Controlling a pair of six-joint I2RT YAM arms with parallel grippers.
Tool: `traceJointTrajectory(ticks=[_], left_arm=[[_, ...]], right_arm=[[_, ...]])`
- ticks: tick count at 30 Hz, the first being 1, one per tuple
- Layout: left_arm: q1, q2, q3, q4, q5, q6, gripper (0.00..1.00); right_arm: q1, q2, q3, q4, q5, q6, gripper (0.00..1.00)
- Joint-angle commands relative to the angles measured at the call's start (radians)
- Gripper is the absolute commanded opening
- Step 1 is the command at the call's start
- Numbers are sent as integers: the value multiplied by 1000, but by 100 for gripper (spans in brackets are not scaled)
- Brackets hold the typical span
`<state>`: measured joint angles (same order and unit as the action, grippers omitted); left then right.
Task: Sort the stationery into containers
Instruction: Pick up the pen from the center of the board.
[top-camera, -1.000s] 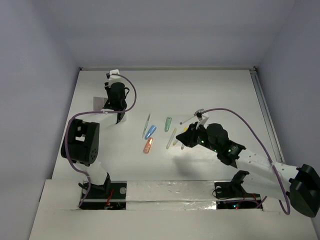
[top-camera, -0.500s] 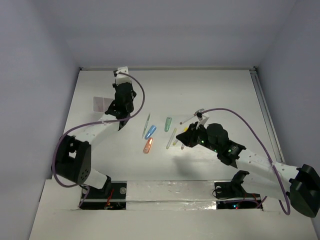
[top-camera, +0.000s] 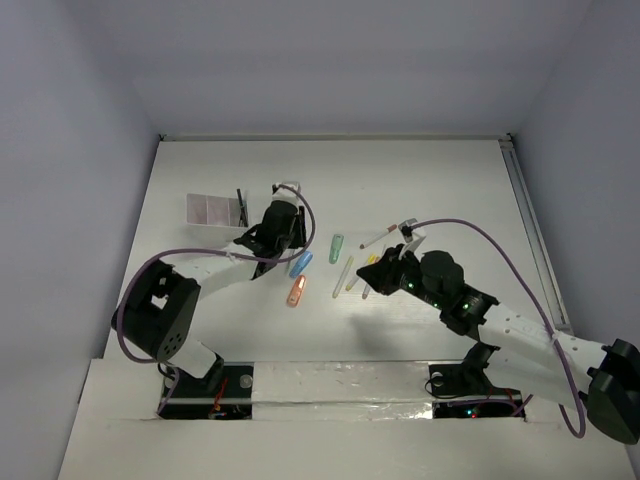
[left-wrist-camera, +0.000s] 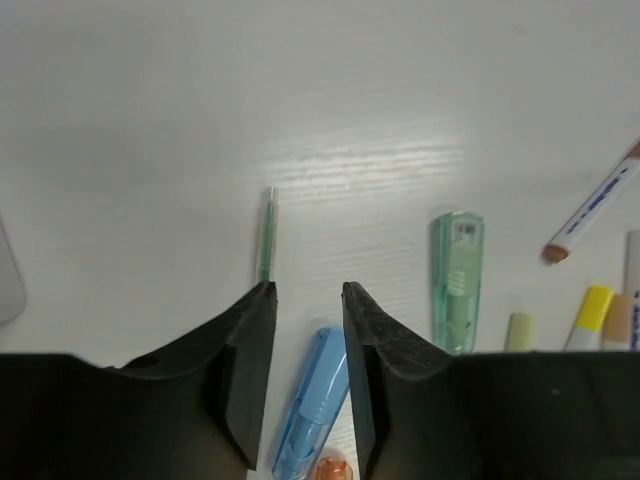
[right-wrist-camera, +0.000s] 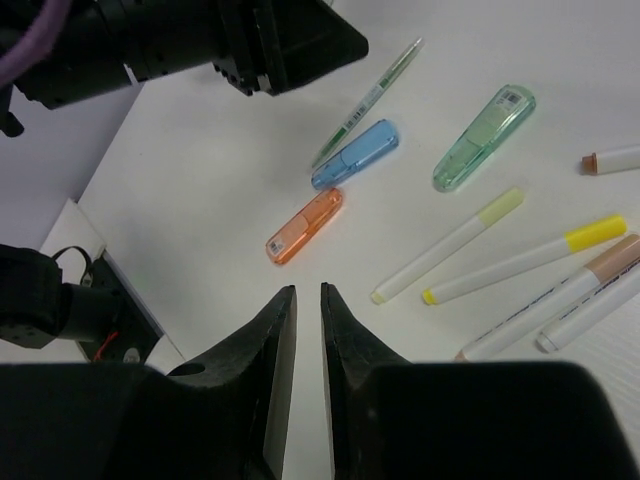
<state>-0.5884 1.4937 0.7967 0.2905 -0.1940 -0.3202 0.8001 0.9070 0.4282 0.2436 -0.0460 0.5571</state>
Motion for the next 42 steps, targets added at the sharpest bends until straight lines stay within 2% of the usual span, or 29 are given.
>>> traceJointTrajectory(ticks=[1, 9, 15, 22, 23, 25, 27, 30, 42], left_arm=[[-1, 2, -4, 6, 7, -25, 31], [-1, 198, 75, -17, -7, 10, 30], [-1, 226, 82, -19, -105, 27, 29], [-1, 281, 117, -43, -139, 47, 25], [-1, 289, 122, -54, -142, 50, 24], [-1, 304, 134, -57, -159, 55, 15], [-1, 306, 137, -57, -180, 53, 2], [-1, 295, 153, -60, -215, 59, 0], [35, 260, 450, -87, -370, 159, 0]], right_arm=[[7, -5, -2, 39, 23, 3, 22], [7, 36, 12, 40, 3, -2, 26], [7, 38, 12, 42, 3, -5, 26], [7, 41, 17, 42, 0, -6, 25], [7, 40, 17, 40, 1, -6, 25], [7, 38, 15, 40, 1, -6, 25], [7, 38, 15, 42, 0, -6, 25], [7, 36, 14, 42, -2, -5, 25], [7, 27, 4, 45, -3, -2, 25]])
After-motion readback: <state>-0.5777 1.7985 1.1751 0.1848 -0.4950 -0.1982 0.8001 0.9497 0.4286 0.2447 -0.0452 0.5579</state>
